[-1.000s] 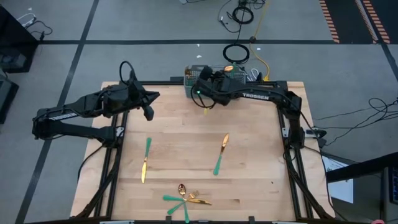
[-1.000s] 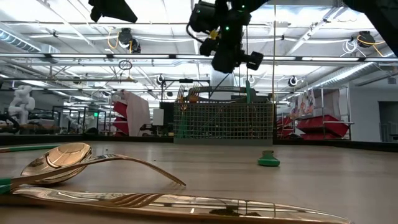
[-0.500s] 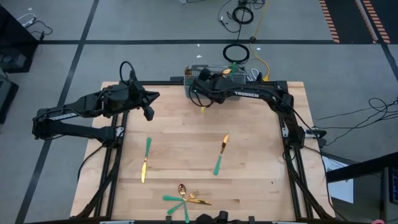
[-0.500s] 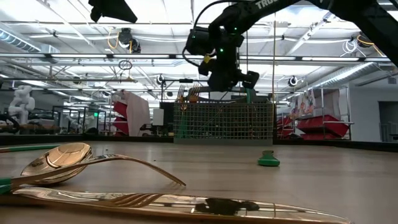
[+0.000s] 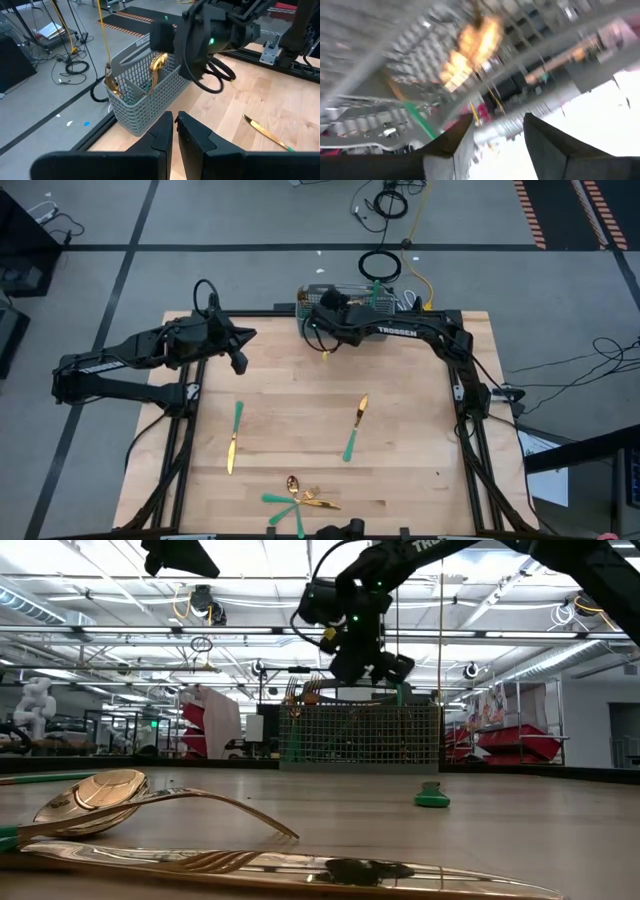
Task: Sort silverware
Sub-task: Put the green table knife into the gray silverware basket with the other table knife
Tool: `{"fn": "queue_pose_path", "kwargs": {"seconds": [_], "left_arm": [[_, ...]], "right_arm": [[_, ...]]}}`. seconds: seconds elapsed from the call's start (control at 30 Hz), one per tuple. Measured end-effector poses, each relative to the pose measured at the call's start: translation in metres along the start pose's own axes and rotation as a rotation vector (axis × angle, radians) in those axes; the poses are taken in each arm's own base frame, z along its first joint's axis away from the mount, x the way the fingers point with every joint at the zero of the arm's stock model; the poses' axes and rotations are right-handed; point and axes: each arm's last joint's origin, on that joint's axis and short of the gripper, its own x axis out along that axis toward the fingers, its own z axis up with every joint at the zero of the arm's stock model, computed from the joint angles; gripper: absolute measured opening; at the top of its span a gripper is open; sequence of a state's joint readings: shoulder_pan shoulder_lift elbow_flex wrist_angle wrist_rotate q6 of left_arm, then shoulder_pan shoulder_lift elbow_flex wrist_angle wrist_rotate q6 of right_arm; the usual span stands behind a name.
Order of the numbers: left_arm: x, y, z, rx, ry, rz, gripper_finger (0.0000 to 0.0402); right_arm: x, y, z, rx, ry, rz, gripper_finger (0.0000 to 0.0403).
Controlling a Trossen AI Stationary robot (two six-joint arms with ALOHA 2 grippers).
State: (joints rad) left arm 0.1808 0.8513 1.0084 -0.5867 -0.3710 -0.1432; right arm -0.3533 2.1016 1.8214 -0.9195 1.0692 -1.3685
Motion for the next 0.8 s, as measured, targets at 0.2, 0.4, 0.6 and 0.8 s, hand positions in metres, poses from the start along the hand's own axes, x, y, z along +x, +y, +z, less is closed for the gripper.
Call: {"fn": "queue_pose_path", "kwargs": {"seconds": [0.2, 0.4, 0.6, 0.8], "left_arm": [[0.0, 0.0, -0.001, -0.028, 0.015, -0.001, 0.0034], [0.002, 0.0, -0.026, -0.219, 0.292, 0.006, 0.0034], [0.009, -0.009, -0.06, -0.306, 0.712, 0.125, 0.0034], [0.026, -0.033, -0.07, -0.446, 0.796, 0.207, 0.0034]], "right_arm": [[-0.036, -0.021, -0.036, 0.277, 0.042, -0.11, 0.0166], [-0.109, -0.026, -0.1, 0.67, -0.073, -0.202, 0.0162], [-0.166, 0.003, -0.168, 1.063, -0.362, -0.136, 0.0161], [-0.188, 0.037, -0.209, 1.302, -0.485, 0.007, 0.0161]]}}
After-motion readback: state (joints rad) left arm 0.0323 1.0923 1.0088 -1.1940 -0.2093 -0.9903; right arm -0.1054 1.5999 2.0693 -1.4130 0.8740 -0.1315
